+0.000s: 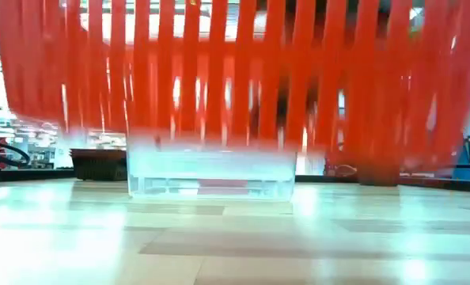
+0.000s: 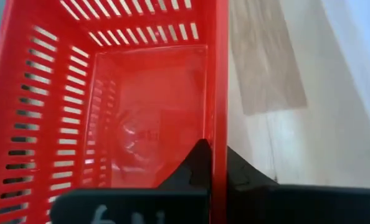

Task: Stack baskets by color
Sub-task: Stack the bottom red bin on top of the top red bins

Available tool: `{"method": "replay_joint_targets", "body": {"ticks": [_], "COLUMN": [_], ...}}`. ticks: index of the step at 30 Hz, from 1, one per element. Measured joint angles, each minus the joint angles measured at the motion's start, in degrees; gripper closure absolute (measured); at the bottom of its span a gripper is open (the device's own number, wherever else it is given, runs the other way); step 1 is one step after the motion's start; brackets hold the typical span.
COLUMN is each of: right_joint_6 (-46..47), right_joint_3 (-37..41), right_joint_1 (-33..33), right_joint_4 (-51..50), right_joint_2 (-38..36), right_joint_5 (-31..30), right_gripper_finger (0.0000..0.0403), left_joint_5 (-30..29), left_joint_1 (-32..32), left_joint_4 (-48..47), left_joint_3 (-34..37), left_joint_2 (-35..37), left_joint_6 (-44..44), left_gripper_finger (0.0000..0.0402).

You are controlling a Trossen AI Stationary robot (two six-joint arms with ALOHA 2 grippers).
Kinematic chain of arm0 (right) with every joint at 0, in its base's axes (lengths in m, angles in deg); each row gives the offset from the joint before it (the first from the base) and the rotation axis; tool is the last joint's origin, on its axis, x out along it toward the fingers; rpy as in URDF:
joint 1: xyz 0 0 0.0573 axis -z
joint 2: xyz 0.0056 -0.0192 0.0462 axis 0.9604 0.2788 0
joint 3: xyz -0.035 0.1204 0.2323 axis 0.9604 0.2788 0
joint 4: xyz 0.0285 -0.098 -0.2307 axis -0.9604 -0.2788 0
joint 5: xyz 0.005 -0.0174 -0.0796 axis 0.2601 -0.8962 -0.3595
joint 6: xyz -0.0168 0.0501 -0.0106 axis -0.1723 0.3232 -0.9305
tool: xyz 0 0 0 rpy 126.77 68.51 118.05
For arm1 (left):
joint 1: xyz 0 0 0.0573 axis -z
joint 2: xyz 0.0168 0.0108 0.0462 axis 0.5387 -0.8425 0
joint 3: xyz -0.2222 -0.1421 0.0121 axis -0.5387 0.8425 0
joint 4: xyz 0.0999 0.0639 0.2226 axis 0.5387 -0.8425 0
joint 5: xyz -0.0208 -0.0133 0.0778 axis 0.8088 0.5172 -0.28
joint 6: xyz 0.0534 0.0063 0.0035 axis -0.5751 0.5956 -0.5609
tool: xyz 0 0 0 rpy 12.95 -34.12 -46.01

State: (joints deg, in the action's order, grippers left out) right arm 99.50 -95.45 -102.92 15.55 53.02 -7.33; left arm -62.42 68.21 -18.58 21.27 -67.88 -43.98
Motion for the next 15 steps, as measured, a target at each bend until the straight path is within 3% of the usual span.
{"method": "replay_joint_targets", "body": {"ticks": [11,15], "right_joint_6": [-11.82,-17.31], "right_joint_3": [-0.09,-0.11], "right_joint_1": [0.02,1.36], "right_joint_4": [-0.48,-2.84], "right_joint_2": [-14.87,-19.72], "right_joint_5": [-0.61,-1.59], "right_gripper_finger": [0.0398,0.0398], "left_joint_5": [-0.10,-2.62], "left_joint_1": [0.66,0.63], "left_joint_4": [-0.31,0.58], "left_joint_3": [0.00,0.00], "left_joint_2": [0.00,0.00], "left_joint_6": [-0.50,-3.96], "left_gripper_finger": [0.0343,0.0343]}}
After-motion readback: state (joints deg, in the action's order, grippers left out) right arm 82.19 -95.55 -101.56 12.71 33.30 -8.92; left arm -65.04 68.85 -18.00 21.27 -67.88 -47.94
